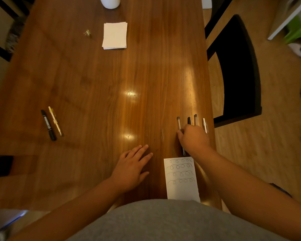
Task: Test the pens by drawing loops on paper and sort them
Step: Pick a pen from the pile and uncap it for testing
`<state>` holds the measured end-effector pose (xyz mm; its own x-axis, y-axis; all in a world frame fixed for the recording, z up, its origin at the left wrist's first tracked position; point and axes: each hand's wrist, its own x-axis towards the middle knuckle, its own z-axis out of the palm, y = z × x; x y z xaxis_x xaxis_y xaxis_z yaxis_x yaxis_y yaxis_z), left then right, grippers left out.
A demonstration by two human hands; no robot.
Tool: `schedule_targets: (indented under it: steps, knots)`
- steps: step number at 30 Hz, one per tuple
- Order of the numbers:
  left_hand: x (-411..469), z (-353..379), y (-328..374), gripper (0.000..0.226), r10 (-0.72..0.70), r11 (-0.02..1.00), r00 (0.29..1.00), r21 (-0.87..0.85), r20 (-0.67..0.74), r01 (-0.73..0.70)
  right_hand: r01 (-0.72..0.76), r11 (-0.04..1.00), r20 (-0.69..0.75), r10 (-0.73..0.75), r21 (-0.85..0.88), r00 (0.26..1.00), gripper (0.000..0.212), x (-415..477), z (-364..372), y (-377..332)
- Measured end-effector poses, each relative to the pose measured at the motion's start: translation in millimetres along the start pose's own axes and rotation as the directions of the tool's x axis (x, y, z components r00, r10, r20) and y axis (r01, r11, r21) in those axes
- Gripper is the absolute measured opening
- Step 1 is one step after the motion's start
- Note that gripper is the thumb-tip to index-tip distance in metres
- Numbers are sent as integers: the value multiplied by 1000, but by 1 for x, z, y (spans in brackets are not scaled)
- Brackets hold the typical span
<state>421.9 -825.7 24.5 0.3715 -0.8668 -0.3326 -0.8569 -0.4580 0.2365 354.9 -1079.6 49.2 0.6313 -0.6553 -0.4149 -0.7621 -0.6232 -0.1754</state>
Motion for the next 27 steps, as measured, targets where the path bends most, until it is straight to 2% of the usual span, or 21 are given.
schedule_targets:
  steps: [4,7,10,14,18,23,27]
  knots:
    - [-1,-5,3,64,-9,1000,1000,-19,11,10,51,984,-12,-50,169,999,23,-18,4,13]
    - [-4,-13,5,46,-64,984,998,-168,-28,58,118,948,55,-141,296,989,15,-43,14,29]
    - [-12,-18,8,29,-202,888,979,-423,2,183,162,929,82,-199,333,976,11,-74,25,46]
    - [-42,-13,17,17,-307,758,944,-569,118,318,182,906,134,-249,383,959,16,-114,38,62]
    - [-86,6,29,25,-428,673,890,-603,157,429,235,889,201,-333,393,921,14,-143,50,65]
    - [-137,20,33,17,-506,605,851,-646,140,466,315,877,287,-427,363,858,13,-156,60,41]
    - [-166,21,6,3,-517,594,843,-646,151,480,335,870,292,-447,361,846,15,-157,65,3]
